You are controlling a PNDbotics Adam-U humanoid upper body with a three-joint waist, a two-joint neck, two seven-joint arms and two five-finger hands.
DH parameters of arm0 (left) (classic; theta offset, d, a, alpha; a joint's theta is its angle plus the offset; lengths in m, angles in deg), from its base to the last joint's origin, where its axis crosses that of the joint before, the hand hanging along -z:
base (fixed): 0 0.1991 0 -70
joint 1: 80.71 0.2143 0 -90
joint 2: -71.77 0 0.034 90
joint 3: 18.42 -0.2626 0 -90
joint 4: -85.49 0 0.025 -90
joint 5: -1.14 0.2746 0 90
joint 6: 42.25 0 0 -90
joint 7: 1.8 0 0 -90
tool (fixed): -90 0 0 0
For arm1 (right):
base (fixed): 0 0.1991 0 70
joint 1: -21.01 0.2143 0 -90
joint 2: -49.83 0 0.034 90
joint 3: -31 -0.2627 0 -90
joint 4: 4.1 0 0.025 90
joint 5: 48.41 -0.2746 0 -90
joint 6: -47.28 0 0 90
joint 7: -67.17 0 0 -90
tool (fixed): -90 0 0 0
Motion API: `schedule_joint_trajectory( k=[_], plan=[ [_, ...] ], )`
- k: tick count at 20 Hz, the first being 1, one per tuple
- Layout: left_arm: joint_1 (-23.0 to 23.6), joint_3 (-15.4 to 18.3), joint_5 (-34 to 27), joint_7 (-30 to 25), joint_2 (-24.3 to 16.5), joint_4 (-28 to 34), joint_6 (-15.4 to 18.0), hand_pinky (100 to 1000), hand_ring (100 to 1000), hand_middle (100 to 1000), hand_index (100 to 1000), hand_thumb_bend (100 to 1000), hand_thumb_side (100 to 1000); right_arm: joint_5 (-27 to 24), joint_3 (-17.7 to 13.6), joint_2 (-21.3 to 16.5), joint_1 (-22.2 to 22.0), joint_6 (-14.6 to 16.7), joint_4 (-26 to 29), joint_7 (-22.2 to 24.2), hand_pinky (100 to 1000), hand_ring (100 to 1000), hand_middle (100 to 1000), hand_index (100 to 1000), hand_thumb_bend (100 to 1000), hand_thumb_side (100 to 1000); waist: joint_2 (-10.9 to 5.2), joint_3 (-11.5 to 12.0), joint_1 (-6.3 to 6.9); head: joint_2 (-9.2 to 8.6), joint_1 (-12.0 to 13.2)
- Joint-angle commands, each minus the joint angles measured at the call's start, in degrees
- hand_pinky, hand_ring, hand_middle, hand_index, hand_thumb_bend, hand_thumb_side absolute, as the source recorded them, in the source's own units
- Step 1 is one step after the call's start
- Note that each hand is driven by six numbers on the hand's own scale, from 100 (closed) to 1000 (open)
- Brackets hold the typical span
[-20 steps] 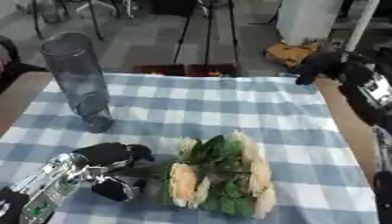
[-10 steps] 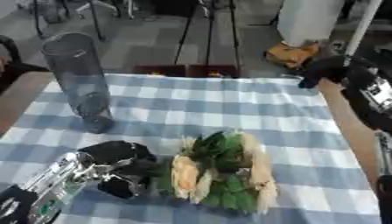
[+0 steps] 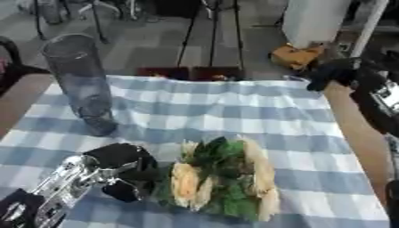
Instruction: Arrange flowers into the vase.
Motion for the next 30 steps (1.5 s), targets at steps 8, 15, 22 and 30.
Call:
schedule_joint_trajectory(
  k=[8, 15, 22, 30],
  plan=[
    [0.51, 1.37, 3.71, 6.08, 0.75, -7.12, -0.33, 145, 343, 463, 663, 100, 301, -0.32, -0.79, -1.45, 0.36, 3.13, 0.34, 2.34, 781, 602, 510, 782, 100, 1000, -0.29, -0.1, -0.29, -1.0, 0.08],
    [0.53, 2.11, 4.64, 9.37, 1.78, -10.81, 0.76, 100, 292, 406, 593, 100, 247, -0.5, -1.1, -1.42, 0.27, 2.56, 0.59, 1.7, 782, 599, 509, 781, 100, 1000, -0.28, -0.22, -0.3, -0.98, 0.12],
    [0.55, 2.37, 3.13, 11.75, 1.91, -11.38, 1.22, 100, 100, 209, 407, 100, 226, -0.12, -1.29, -1.61, -0.1, 2.6, 0.34, 1.48, 783, 595, 506, 780, 100, 1000, -0.24, -0.24, -0.28, -1.0, 0.18],
    [0.22, 3.21, 1.62, 14.27, 2.43, -13.23, 1.5, 100, 100, 100, 253, 100, 244, -0.01, -1.47, -1.66, -0.17, 2.73, 0.15, 1.0, 783, 593, 504, 780, 100, 1000, -0.14, -0.56, -0.41, -1.47, 0.46]
  ],
)
